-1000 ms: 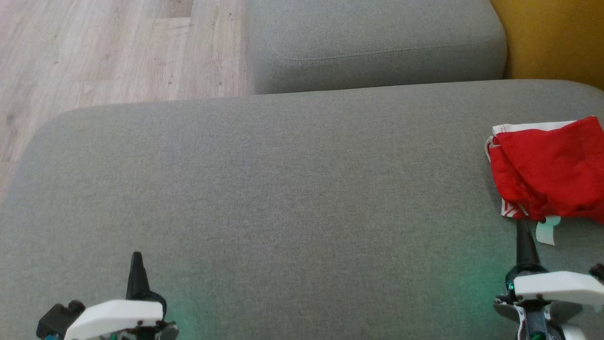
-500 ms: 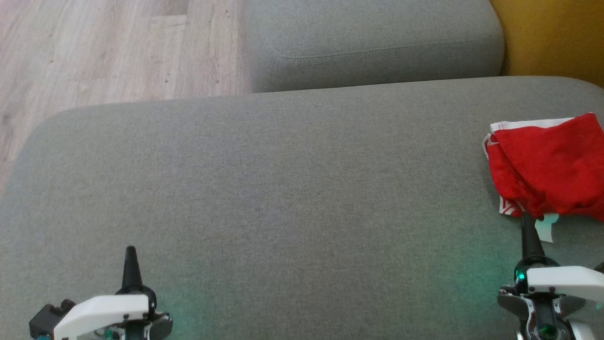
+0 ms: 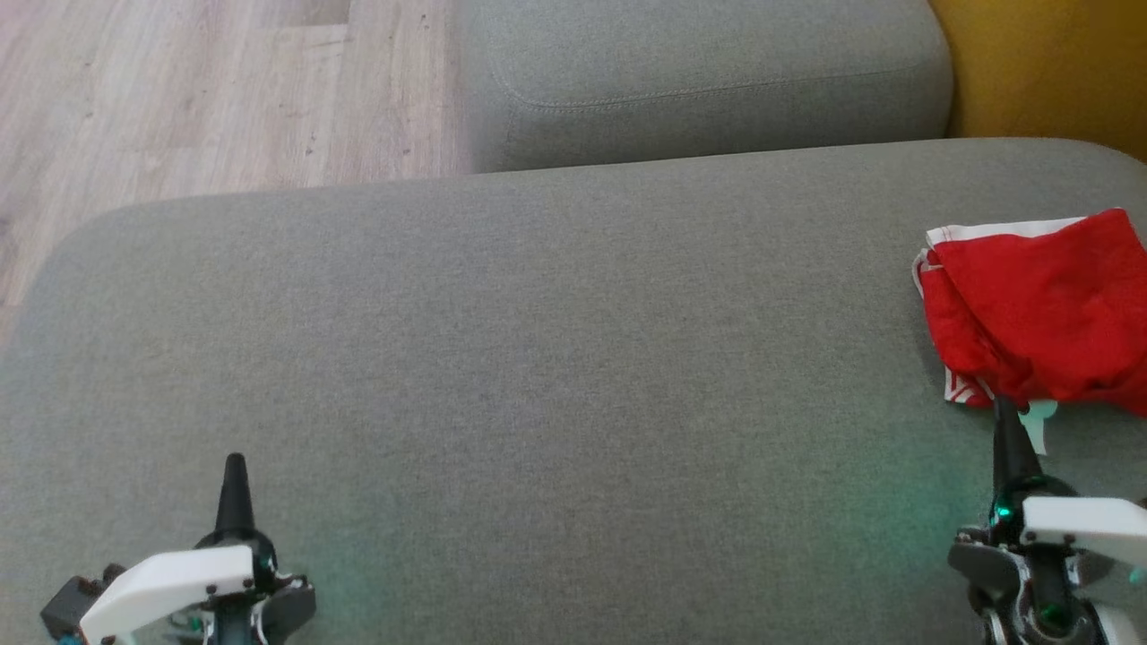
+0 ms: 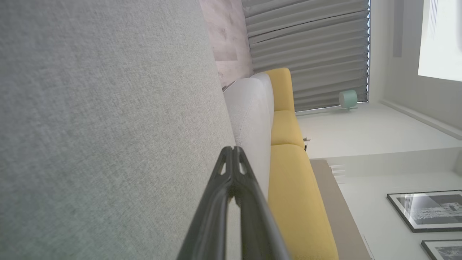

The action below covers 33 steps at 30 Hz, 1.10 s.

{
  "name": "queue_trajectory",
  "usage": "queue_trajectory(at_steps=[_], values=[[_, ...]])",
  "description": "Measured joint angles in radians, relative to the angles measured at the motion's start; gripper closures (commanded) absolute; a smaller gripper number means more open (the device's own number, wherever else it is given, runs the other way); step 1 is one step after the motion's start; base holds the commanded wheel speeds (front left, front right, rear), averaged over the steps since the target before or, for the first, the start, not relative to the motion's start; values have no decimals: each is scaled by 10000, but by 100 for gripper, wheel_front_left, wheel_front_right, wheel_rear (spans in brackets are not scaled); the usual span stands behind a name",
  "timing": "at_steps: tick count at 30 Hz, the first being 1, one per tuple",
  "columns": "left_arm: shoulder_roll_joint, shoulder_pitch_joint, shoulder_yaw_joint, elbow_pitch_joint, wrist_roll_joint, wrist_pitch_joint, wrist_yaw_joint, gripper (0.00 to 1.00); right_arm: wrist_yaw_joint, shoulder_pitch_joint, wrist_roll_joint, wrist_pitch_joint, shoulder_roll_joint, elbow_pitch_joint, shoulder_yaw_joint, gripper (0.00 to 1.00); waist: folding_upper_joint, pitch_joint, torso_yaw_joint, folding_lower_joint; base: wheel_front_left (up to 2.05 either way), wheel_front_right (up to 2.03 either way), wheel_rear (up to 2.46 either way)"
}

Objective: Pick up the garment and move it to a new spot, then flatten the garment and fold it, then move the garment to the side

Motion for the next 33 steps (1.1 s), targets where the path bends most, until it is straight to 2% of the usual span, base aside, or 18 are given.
queue_trajectory(at_steps=[18, 33], values=[[-8, -200, 387, -136, -1708, 453, -209, 100, 0, -293, 2013, 541, -2, -42, -215, 100, 0, 73, -112, -1, 0, 0, 0], [-13, -202, 426, -134, -1749, 453, -209, 100, 0, -293, 2077, 541, -2, -40, -228, 100, 0, 73, -112, -1, 0, 0, 0]])
